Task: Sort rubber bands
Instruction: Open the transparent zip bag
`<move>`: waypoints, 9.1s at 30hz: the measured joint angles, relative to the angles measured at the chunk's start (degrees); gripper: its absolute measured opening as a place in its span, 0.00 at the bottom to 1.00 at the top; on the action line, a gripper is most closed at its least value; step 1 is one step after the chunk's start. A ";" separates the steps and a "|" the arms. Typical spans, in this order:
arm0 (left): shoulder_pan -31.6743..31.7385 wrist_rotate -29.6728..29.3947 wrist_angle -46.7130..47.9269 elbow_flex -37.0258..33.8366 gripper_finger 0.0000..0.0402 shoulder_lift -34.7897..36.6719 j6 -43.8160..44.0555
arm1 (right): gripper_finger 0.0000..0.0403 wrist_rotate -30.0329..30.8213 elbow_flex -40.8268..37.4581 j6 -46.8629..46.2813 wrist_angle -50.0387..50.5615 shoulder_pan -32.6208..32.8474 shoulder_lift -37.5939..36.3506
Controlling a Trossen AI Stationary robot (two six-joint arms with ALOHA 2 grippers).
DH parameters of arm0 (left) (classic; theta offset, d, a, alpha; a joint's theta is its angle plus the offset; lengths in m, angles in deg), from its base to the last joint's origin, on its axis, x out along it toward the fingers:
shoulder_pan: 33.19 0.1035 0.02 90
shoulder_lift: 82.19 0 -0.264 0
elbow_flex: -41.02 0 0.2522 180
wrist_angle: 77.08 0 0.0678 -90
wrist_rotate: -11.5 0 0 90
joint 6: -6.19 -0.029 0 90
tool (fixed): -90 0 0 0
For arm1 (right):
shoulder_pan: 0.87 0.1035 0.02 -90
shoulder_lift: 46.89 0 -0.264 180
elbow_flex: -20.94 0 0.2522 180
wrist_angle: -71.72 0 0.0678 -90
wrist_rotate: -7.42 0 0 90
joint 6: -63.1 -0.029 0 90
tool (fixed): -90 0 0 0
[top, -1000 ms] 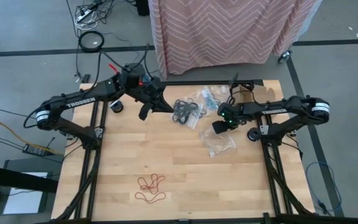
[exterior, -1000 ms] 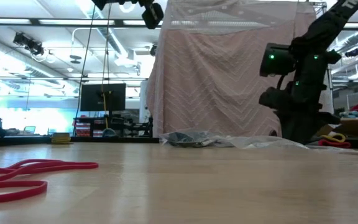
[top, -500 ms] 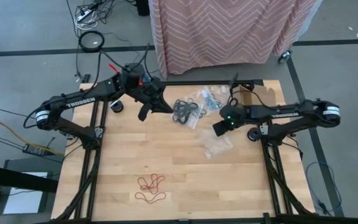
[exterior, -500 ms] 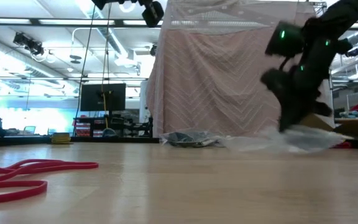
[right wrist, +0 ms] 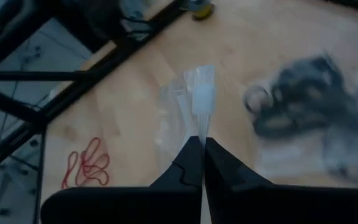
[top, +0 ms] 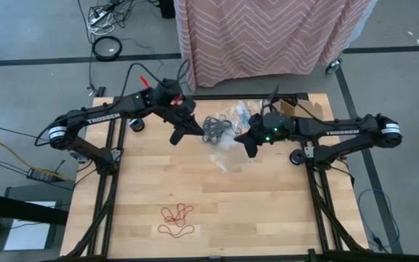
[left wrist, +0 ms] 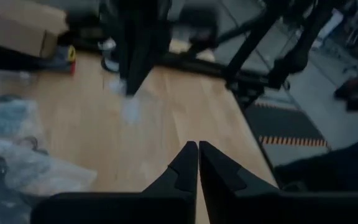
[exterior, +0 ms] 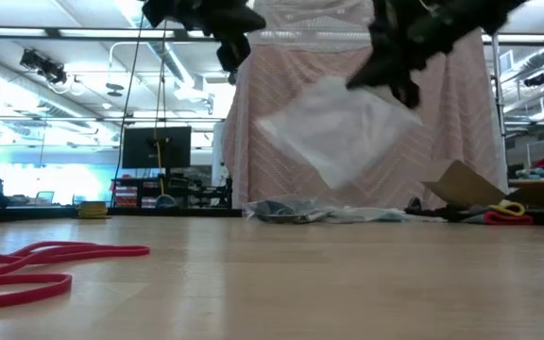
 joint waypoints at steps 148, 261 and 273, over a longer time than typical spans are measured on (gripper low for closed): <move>-1.60 -3.06 9.08 -0.02 0.00 2.59 -7.09 | 0.00 -11.62 30.93 12.96 7.61 1.11 22.23; -1.65 1.82 20.64 5.35 0.00 -2.22 -12.62 | 0.38 -25.97 23.41 3.78 -13.42 1.13 28.22; -0.76 0.66 20.89 5.35 0.00 -1.05 -12.23 | 0.33 -30.15 23.41 1.53 -17.35 0.50 28.22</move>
